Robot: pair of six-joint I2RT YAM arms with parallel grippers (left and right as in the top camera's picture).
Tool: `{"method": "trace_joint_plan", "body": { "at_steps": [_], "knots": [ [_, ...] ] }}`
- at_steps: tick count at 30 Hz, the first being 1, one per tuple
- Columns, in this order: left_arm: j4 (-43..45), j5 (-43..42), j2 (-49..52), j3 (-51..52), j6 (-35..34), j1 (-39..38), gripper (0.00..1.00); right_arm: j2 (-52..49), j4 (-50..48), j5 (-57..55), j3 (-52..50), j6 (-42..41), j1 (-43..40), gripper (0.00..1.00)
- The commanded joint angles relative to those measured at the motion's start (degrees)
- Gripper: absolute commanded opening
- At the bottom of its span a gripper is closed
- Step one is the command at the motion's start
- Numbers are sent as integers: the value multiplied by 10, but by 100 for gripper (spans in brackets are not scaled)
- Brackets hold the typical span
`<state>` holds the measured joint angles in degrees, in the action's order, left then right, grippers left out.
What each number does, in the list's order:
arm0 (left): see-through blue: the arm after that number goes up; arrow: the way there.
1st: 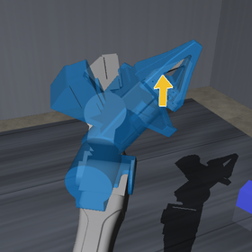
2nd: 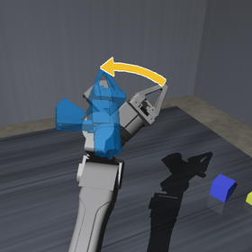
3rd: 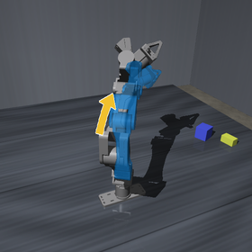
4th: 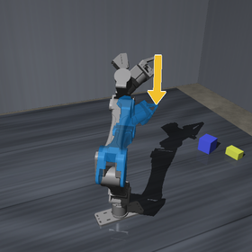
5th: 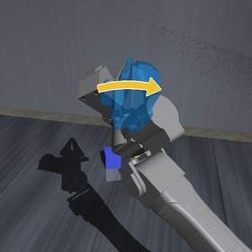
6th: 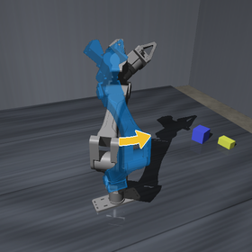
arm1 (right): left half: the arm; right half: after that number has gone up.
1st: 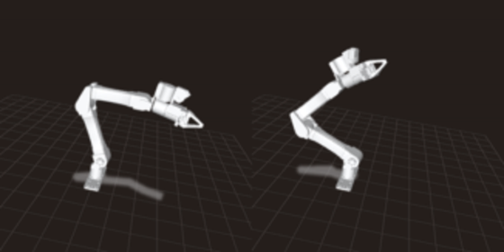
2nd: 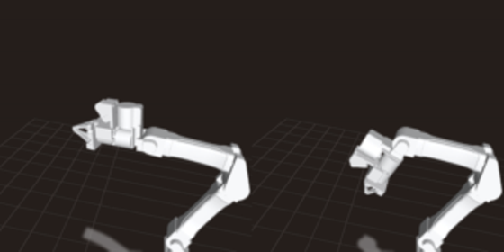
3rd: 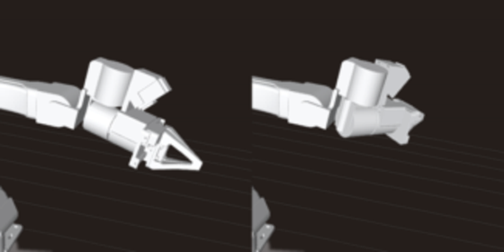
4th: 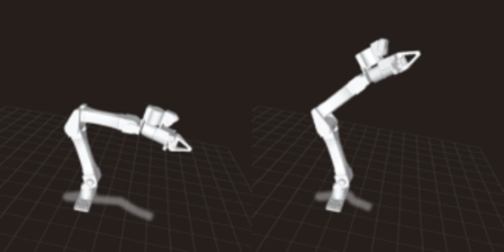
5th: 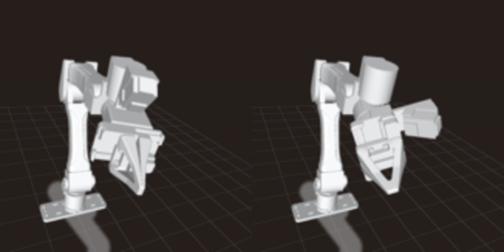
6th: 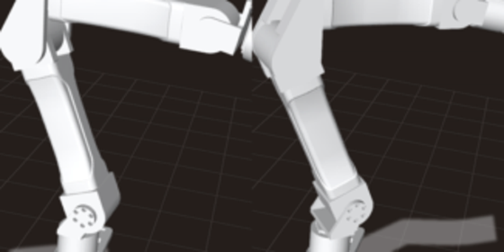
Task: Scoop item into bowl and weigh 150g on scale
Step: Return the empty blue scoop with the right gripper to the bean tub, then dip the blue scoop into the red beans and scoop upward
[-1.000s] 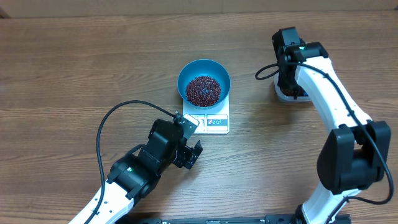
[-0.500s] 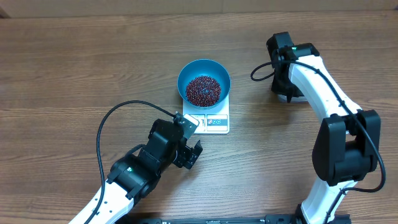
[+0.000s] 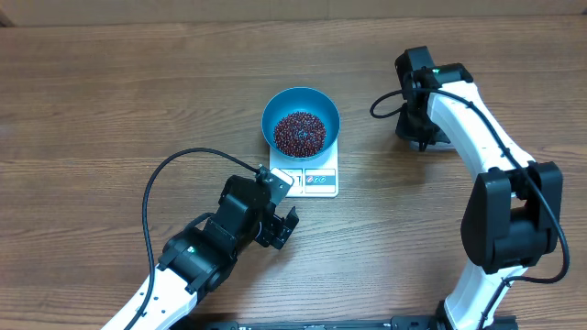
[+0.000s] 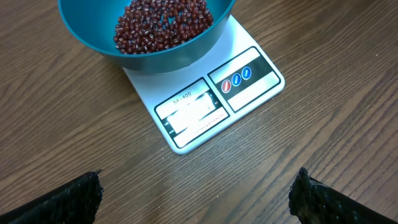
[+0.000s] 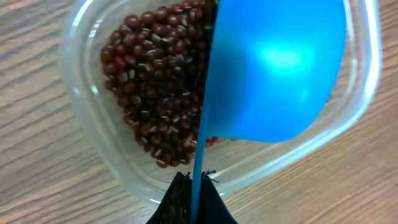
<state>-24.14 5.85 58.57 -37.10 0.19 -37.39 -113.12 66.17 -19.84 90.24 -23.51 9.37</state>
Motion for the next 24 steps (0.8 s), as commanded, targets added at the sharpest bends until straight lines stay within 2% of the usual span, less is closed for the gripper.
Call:
{"method": "trace_joint_plan", "body": {
  "at_steps": [1, 9, 24],
  "knots": [
    [2, 5, 3, 4, -2, 2, 100, 30, -14, 50, -2, 15, -1, 4],
    [2, 5, 3, 4, -2, 2, 100, 70, -18, 95, -2, 30, -1, 4],
    [2, 5, 3, 4, -2, 2, 100, 73, -17, 123, -2, 51, -25, 4]
  ]
}}
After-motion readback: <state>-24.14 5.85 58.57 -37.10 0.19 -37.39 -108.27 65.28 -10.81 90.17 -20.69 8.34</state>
